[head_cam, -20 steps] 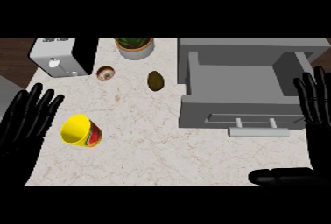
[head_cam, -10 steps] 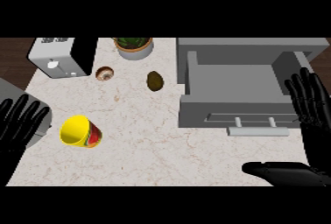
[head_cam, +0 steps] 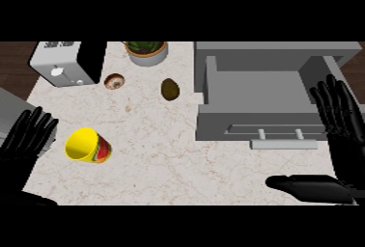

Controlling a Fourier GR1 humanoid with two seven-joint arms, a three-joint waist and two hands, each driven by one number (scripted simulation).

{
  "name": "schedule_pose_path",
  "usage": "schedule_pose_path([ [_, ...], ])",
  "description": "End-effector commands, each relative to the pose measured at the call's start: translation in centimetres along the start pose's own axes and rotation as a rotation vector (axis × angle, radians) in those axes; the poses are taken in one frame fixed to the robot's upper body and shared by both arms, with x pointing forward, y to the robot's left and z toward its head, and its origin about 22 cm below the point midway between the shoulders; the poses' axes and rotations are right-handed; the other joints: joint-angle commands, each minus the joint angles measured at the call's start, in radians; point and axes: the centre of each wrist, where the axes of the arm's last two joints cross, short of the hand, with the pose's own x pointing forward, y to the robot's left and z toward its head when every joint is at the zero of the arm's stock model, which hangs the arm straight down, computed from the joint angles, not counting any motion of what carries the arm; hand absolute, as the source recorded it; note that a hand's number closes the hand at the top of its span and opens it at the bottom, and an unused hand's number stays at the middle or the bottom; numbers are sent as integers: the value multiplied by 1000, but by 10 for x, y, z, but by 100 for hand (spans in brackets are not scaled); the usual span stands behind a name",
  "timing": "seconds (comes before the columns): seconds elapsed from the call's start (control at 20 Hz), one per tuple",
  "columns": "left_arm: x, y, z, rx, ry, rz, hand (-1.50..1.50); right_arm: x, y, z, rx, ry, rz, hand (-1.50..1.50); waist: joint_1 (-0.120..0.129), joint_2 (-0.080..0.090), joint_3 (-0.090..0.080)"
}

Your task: Pick up the cup, place it into the drawer and close the drawer

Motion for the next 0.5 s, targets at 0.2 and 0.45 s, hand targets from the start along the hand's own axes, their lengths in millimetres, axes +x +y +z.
schedule_pose_path([
  [0.2,-49,42,17,82,72,-86,-150,-4,8,5,14,-10,1,-150,-3,1,0],
  [0.45,-83,36,3,112,125,-125,-150,-1,-18,-4,-7,-12,10,-150,-5,1,0],
])
